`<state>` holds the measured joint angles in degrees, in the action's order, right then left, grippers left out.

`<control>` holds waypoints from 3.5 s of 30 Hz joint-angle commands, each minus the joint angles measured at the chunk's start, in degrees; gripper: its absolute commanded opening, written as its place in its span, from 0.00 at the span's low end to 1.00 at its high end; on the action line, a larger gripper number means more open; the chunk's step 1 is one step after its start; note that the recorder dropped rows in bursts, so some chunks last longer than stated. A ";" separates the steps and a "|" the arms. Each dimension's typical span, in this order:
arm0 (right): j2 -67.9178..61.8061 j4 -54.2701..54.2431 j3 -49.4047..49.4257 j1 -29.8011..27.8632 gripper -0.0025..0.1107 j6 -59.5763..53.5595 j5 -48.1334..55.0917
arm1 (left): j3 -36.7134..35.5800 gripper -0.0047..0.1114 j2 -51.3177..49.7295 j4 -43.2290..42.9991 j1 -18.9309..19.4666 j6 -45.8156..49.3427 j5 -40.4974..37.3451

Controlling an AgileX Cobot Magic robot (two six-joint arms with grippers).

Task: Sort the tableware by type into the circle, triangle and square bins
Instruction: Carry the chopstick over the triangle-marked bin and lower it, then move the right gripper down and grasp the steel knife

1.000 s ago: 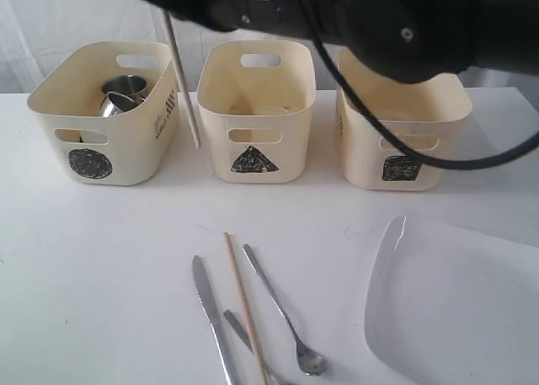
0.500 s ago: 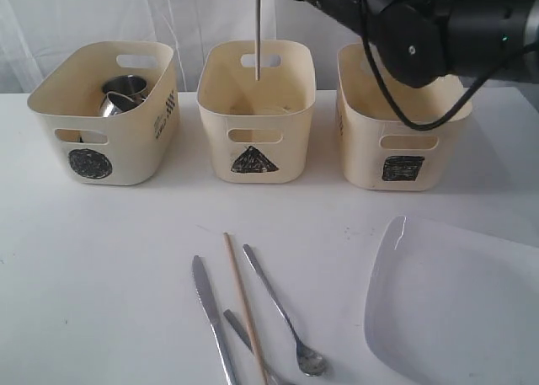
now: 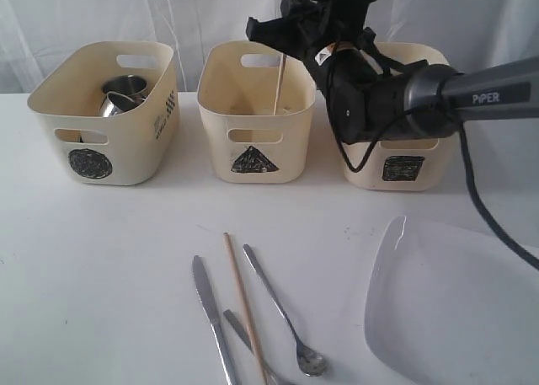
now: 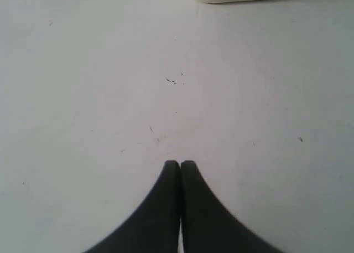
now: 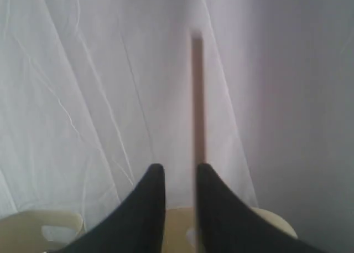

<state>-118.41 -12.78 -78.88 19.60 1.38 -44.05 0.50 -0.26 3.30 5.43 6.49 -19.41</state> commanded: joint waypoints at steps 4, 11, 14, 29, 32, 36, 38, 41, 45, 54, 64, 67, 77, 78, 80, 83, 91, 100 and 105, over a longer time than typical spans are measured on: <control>-2.00 8.26 -5.29 -0.33 0.46 -1.38 4.73 | -0.50 0.04 0.26 0.08 0.10 -0.09 -0.77; 2.60 8.15 -5.84 -0.21 0.46 -1.38 8.73 | -0.50 0.04 0.26 0.08 0.10 -0.09 -0.77; 7.59 8.27 -5.84 0.52 0.38 -1.38 25.47 | -0.50 0.04 0.26 0.08 0.10 -0.09 -0.77; 17.08 8.50 -3.62 14.29 0.02 0.77 95.50 | -0.50 0.04 0.26 0.08 0.10 -0.09 -0.77; 15.62 8.76 -2.11 19.09 0.02 2.46 94.47 | -0.50 0.04 0.26 0.08 0.10 -0.09 -0.77; 12.33 8.40 -1.39 23.21 0.02 4.06 93.70 | -0.50 0.04 0.26 0.08 0.10 -0.09 -0.77; 11.16 8.40 -1.17 24.46 0.02 4.63 94.79 | -0.50 0.04 0.26 0.08 0.10 -0.09 -0.77; 9.62 8.40 -1.04 25.96 0.02 4.91 98.66 | -0.50 0.04 0.26 0.08 0.10 -0.09 -0.77; 7.59 8.04 -1.04 27.48 0.09 3.36 102.29 | -0.50 0.04 0.26 0.08 0.10 -0.09 -0.77; 3.29 4.03 -1.04 28.18 0.35 1.89 102.67 | -0.50 0.04 0.26 0.08 0.10 -0.09 -0.77; 0.30 4.94 -1.04 28.31 0.35 3.45 101.65 | -0.50 0.04 0.26 0.08 0.10 -0.09 -0.77; -0.65 5.10 -1.04 28.31 0.35 3.84 100.20 | -0.50 0.04 0.26 0.08 0.10 -0.09 -0.77; -1.75 8.89 -1.04 28.31 0.35 9.17 96.18 | -0.50 0.04 0.26 0.08 0.10 -0.09 -0.77; -1.75 9.82 -1.04 28.31 0.35 10.01 96.18 | -0.50 0.04 0.26 0.08 0.10 -0.09 -0.77; -1.75 11.72 -1.04 28.31 0.35 12.11 95.84 | -0.50 0.04 0.26 0.08 0.10 -0.09 -0.77; -1.75 11.98 -1.04 28.31 0.35 12.85 94.17 | -0.50 0.04 0.26 0.08 0.10 -0.09 -0.77; -3.00 11.98 -1.04 28.31 0.28 16.81 91.53 | -0.50 0.04 0.26 0.08 0.10 -0.09 -0.77; -7.78 12.78 -1.04 28.31 0.02 16.02 92.27 | -0.50 0.04 0.26 0.08 0.10 -0.09 -0.77; -1.05 13.13 -1.04 28.31 0.02 12.74 89.85 | -0.50 0.04 0.26 0.08 0.10 -0.09 -0.77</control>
<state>-120.00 0.00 -81.14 48.03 15.71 50.20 0.50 -0.26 3.18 5.43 6.49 -19.41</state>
